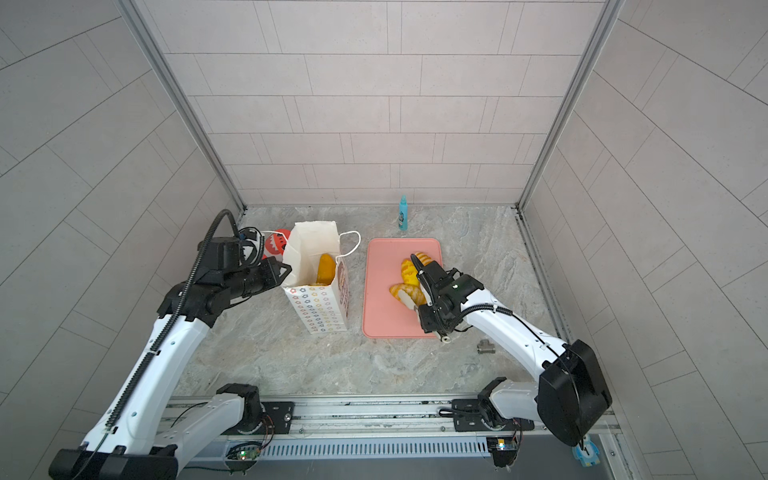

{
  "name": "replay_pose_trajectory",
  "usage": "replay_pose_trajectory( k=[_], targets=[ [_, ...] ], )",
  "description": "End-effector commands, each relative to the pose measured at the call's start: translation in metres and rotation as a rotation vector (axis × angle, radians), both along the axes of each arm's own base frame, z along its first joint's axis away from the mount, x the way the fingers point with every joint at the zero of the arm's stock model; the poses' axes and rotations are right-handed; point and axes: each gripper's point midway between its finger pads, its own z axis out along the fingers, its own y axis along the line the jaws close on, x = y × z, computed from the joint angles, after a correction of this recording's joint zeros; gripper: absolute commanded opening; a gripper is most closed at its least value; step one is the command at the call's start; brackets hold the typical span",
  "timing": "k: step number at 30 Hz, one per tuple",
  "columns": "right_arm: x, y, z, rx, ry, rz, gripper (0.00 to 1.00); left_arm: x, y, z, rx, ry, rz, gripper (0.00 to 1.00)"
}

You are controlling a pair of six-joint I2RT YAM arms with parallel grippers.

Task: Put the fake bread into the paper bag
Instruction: 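Lower the tongs around the striped croissant and squeeze them shut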

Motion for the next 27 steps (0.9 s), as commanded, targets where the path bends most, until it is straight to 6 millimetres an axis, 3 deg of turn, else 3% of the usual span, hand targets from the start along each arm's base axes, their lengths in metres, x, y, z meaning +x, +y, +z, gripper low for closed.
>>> replay_pose_trajectory(
  k=[1, 12, 27],
  targets=[
    [0.002, 0.003, 0.01, 0.012, -0.011, 0.015, 0.46, 0.0, 0.0, 0.004, -0.004, -0.012, -0.002, 0.11],
    [-0.001, 0.002, 0.023, 0.033, -0.04, 0.002, 0.4, 0.001, -0.001, 0.004, -0.006, -0.012, -0.004, 0.11],
    [0.004, 0.008, 0.05, 0.09, -0.095, -0.001, 0.39, 0.0, 0.0, 0.006, -0.006, -0.013, -0.004, 0.11]
  ],
)
